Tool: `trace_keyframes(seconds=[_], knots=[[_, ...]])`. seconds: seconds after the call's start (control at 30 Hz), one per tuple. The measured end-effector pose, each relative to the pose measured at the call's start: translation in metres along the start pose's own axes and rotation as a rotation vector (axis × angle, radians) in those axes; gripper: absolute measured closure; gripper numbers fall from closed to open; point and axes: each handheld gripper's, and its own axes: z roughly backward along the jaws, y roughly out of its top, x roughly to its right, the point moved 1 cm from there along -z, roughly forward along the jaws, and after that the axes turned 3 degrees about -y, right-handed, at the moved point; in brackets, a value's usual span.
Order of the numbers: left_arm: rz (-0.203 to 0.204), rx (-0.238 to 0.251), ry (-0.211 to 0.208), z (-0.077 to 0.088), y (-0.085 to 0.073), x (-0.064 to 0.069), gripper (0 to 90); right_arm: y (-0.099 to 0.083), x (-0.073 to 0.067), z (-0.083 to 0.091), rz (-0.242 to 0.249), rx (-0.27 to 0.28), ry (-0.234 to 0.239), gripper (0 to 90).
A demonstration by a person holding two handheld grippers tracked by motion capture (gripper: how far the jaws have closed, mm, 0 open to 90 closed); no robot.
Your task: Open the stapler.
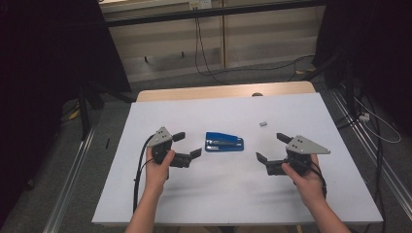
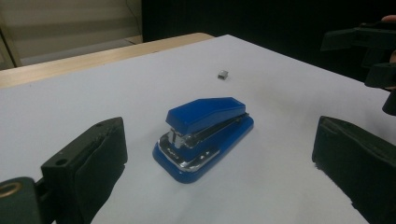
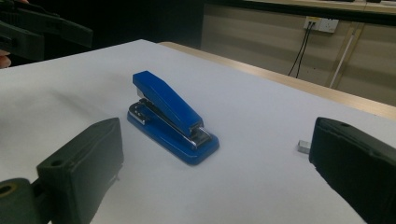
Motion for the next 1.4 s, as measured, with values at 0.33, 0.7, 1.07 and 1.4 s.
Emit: trace_keyframes(seconds=[0.33,0.7,1.07,1.4], knots=[[0.028,-0.008,0.004,-0.017,0.004,-0.009,3.6,0.005,-0.001,-0.019,-0.004,-0.012,0.010,2.6],[0.043,0.018,-0.005,-0.038,0.022,-0.019,3.6,0.009,0.001,-0.035,-0.011,-0.037,0.009,2.6],[0.068,-0.045,-0.003,-0.037,0.023,-0.032,3.1,0.011,-0.003,-0.061,-0.029,-0.088,-0.004,3.4],[0.012,-0.133,0.017,-0.044,0.014,-0.032,20.3,0.014,-0.009,-0.078,-0.046,-0.127,-0.002,3.3]])
